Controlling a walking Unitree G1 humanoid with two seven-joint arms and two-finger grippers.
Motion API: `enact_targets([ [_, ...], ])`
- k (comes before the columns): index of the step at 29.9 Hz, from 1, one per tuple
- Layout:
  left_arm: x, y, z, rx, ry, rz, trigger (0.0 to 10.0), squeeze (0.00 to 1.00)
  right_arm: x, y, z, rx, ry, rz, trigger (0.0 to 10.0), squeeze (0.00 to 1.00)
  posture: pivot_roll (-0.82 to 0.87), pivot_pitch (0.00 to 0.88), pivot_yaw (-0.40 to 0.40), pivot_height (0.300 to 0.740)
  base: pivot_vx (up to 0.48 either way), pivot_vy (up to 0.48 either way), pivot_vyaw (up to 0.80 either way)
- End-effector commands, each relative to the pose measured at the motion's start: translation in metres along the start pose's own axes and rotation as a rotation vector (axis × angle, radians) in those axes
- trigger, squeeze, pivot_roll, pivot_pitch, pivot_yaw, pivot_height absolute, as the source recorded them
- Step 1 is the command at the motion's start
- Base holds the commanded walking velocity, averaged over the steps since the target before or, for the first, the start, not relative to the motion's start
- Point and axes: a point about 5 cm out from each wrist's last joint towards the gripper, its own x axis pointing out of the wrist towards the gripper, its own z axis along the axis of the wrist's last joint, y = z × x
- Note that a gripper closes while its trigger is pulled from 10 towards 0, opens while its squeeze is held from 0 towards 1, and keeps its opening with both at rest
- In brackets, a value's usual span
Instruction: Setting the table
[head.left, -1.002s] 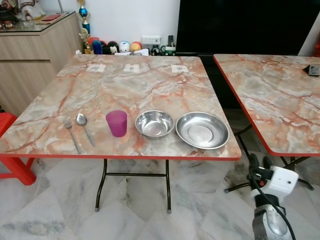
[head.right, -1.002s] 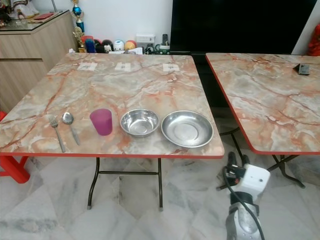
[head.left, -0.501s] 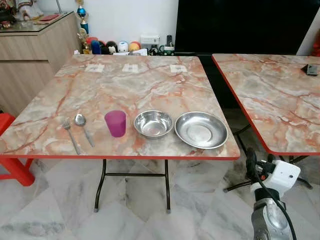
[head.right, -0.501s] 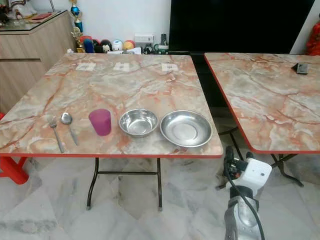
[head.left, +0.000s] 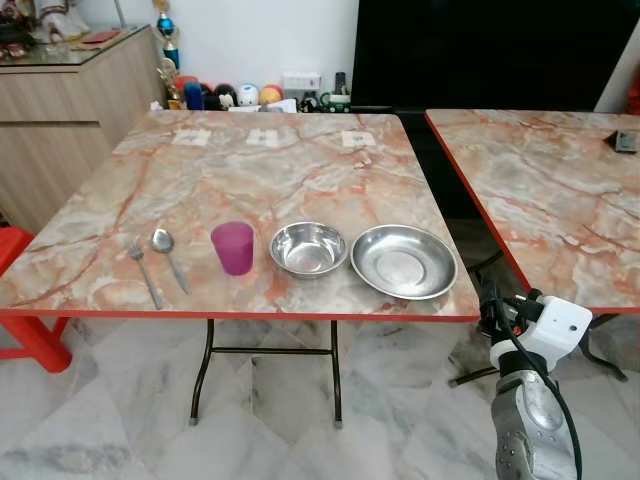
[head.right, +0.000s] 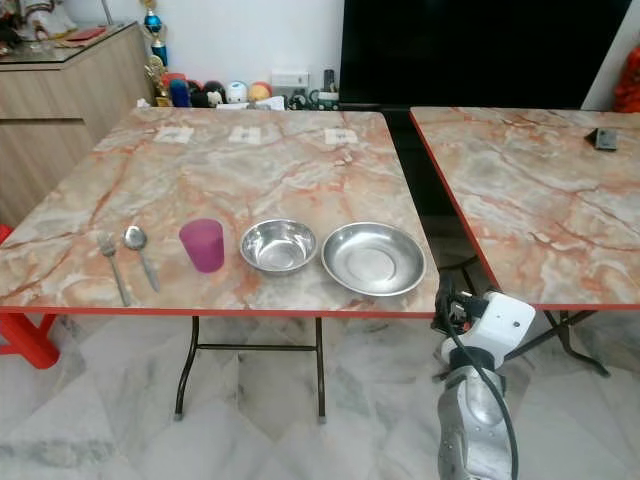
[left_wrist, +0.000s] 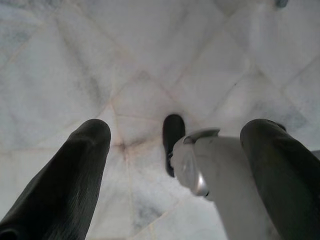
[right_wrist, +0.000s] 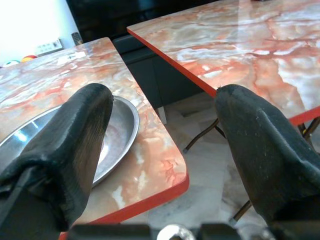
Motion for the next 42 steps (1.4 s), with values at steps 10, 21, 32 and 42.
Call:
enact_targets([
  [10, -0.002, -0.001, -0.010, -0.001, 0.020, 0.002, 10.0, 0.00, -0.001, 0.002, 0.000, -0.005, 0.016, -0.023, 10.0, 0.00, -0.04, 0.000, -0.024, 0.740, 0.247, 0.000, 0.00],
  [21, 0.007, -0.036, 0.003, 0.009, 0.006, -0.036, 10.0, 0.00, -0.001, 0.005, -0.005, -0.016, 0.049, -0.009, 10.0, 0.00, -0.03, 0.000, -0.029, 0.740, 0.256, 0.000, 0.00],
  [32, 0.006, -0.036, 0.001, 0.005, 0.008, -0.034, 10.0, 0.00, 0.001, -0.010, -0.007, 0.015, 0.086, -0.095, 10.0, 0.00, -0.03, 0.000, -0.029, 0.740, 0.000, 0.000, 0.00],
  [42, 0.006, -0.033, 0.000, 0.006, 0.012, -0.033, 10.0, 0.00, -0.001, -0.039, -0.017, 0.141, 0.183, -0.267, 10.0, 0.00, -0.03, 0.000, -0.022, 0.740, 0.000, 0.000, 0.00],
])
